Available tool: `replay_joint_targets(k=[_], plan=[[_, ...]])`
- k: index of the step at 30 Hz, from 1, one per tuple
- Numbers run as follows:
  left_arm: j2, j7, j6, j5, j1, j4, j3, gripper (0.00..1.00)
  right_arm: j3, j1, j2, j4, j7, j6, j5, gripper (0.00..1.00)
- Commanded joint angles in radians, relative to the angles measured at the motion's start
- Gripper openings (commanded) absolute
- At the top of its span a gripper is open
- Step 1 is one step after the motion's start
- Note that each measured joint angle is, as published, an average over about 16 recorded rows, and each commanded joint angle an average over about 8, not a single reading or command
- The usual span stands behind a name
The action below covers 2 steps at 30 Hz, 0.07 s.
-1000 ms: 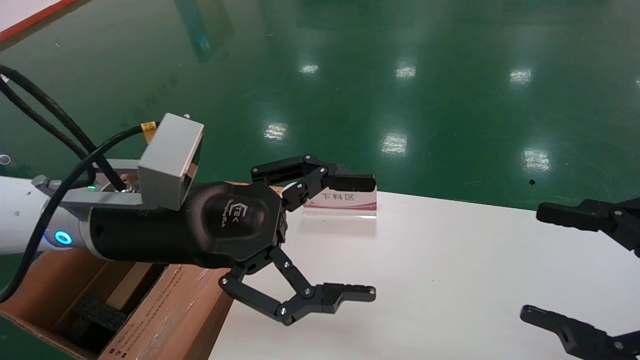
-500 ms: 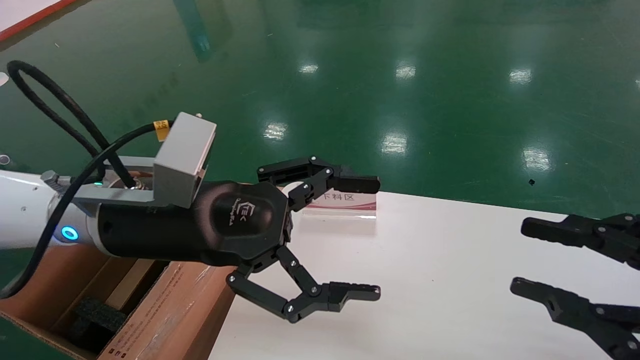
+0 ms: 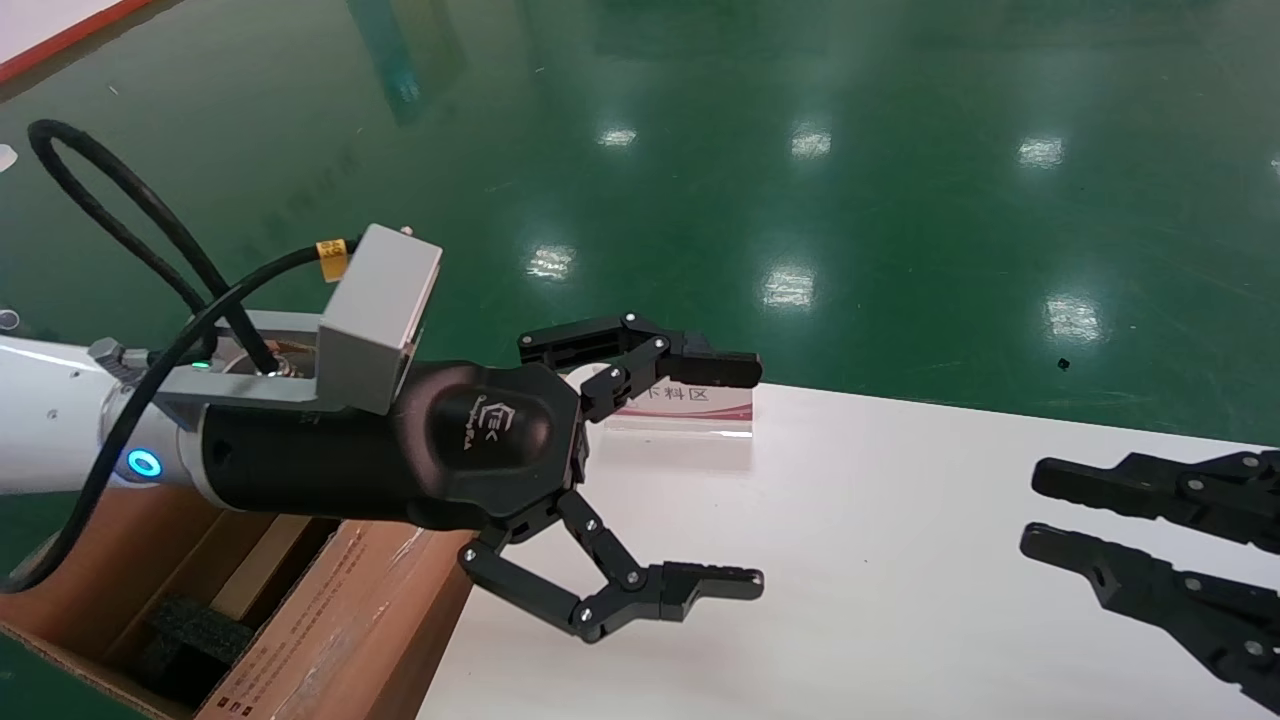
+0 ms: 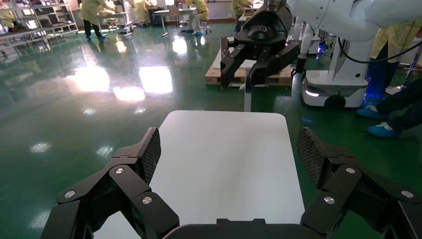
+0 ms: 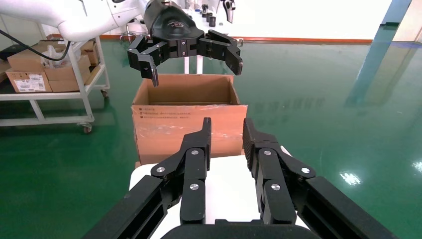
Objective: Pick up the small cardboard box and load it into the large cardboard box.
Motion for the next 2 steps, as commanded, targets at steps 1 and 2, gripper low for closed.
replay_joint_targets(k=[1,2], plan=[[0.0,0.0,-0.001,0.001,-0.002,0.0,0.002,1.0,0.0,0.0,0.0,0.0,0.0,0.0,0.0,1.0],[0.0,0.0,-0.001,0.001,-0.002,0.0,0.003,1.0,0.0,0.0,0.0,0.0,0.0,0.0,0.0,1.0]])
